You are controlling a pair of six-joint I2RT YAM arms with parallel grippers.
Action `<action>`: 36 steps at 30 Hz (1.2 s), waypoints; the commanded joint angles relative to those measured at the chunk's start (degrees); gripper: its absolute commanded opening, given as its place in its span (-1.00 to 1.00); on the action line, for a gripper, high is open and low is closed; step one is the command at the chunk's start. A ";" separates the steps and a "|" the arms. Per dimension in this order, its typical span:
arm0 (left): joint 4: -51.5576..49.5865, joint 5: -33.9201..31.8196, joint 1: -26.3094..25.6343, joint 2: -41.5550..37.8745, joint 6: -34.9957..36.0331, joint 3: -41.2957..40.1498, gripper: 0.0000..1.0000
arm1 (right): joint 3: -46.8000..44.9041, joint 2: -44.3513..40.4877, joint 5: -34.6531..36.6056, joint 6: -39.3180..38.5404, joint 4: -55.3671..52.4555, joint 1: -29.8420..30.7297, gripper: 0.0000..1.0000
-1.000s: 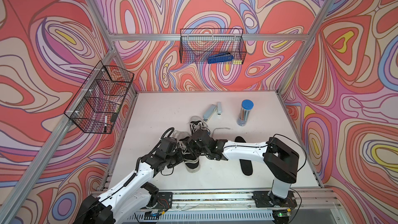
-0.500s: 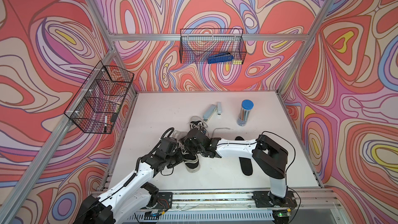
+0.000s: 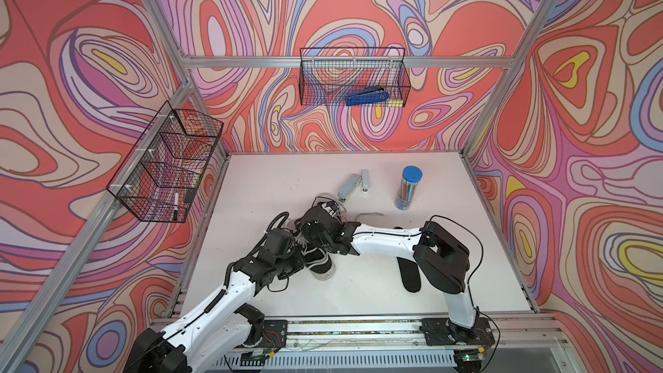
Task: Remove the insole from the shoe
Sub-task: Untie the shoelace on the shoe.
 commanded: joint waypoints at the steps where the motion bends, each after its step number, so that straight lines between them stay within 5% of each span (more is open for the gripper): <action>1: -5.86 1.75 -0.21 -1.11 0.76 -0.20 -1.00 | 2.73 1.82 7.48 -4.37 0.30 -3.31 0.12; 21: -5.88 2.48 -0.17 -1.30 1.60 -0.61 -1.00 | 4.65 3.69 5.14 -7.92 -3.69 -7.26 0.13; 36: -8.80 5.29 -0.22 -3.15 2.69 -1.76 -1.00 | 21.79 14.84 6.66 -15.08 -3.88 -13.04 0.11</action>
